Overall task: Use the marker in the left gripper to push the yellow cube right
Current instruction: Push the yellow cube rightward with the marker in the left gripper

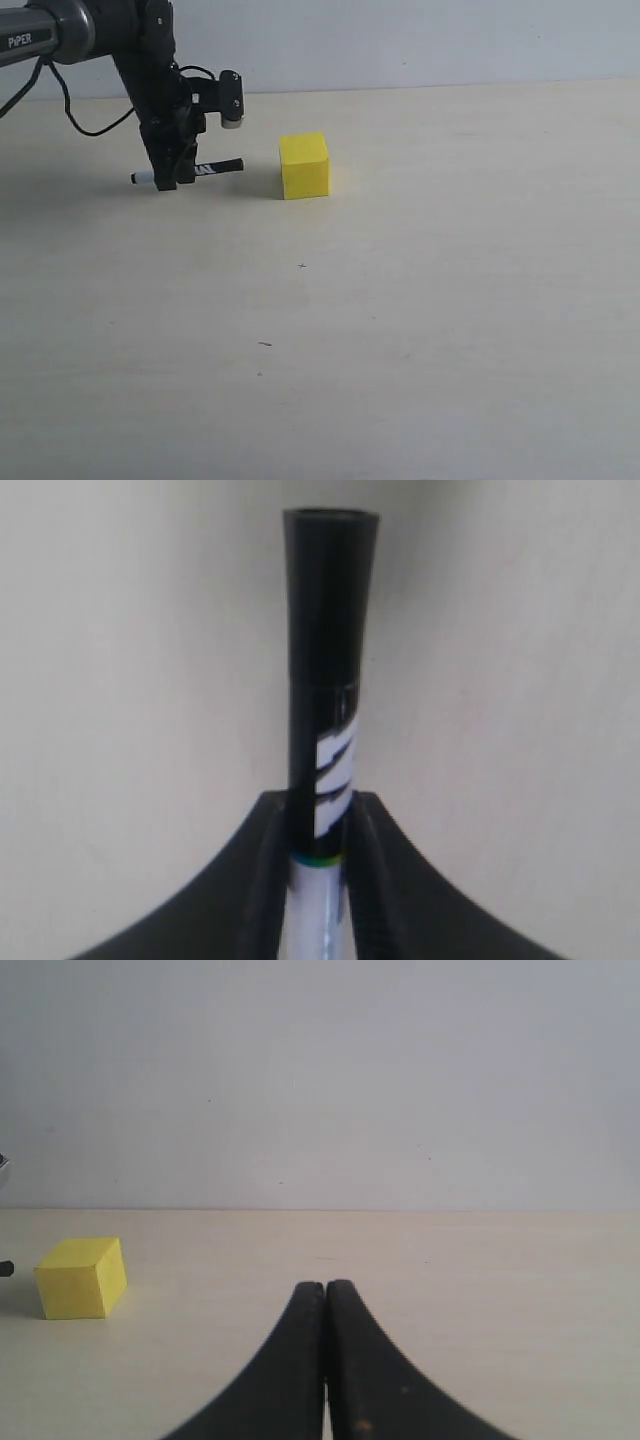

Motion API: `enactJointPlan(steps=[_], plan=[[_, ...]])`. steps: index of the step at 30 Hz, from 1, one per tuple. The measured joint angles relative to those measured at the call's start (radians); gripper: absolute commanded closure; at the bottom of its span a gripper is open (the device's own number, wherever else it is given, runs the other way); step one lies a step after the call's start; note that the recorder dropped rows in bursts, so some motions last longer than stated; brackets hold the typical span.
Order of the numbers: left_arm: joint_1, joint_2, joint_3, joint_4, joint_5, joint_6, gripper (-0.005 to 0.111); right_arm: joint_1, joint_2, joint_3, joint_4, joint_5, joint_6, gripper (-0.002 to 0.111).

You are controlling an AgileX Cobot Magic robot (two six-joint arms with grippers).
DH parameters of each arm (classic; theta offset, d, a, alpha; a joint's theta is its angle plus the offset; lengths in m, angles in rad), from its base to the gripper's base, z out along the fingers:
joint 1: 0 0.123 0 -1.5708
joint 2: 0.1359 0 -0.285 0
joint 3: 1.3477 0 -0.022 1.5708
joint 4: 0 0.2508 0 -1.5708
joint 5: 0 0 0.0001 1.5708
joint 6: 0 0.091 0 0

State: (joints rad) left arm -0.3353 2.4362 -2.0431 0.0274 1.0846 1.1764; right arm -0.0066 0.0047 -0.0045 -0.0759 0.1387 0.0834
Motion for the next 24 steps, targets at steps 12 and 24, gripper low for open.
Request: enactJointPlan(steps=[12, 24], plan=[[-0.109, 0.0, 0.0, 0.001, -0.098, 0.072, 0.107, 0.0, 0.0, 0.0, 0.0, 0.0, 0.0, 0.108], [-0.08, 0.0, 0.0, -0.004, -0.104, 0.013, 0.107, 0.0, 0.0, 0.0, 0.0, 0.0, 0.0, 0.108]])
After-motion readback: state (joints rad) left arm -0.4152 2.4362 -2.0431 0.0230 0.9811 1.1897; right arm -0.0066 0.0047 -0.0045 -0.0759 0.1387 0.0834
